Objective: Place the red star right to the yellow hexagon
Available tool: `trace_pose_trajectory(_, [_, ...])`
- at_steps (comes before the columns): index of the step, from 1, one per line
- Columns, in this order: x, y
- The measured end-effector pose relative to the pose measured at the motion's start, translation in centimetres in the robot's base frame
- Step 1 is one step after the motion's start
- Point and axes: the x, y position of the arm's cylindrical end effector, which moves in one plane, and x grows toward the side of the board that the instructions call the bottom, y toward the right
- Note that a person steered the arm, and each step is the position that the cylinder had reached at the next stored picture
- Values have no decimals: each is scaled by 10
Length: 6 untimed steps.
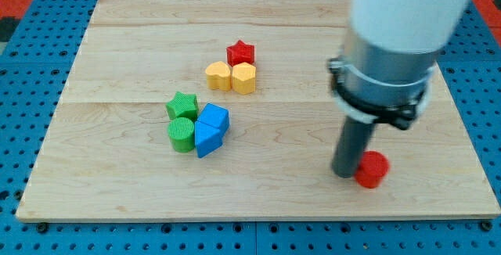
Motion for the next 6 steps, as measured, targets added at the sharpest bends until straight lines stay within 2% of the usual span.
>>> trace_pose_trajectory(1, [0,3])
trace_pose_trajectory(2, [-55,-19])
trace_pose_trajectory(3, [-159,-3])
trace_pose_trajectory(4, [-248,-48])
trace_pose_trajectory(5, [-267,-159])
trace_pose_trajectory(6, [-245,-197])
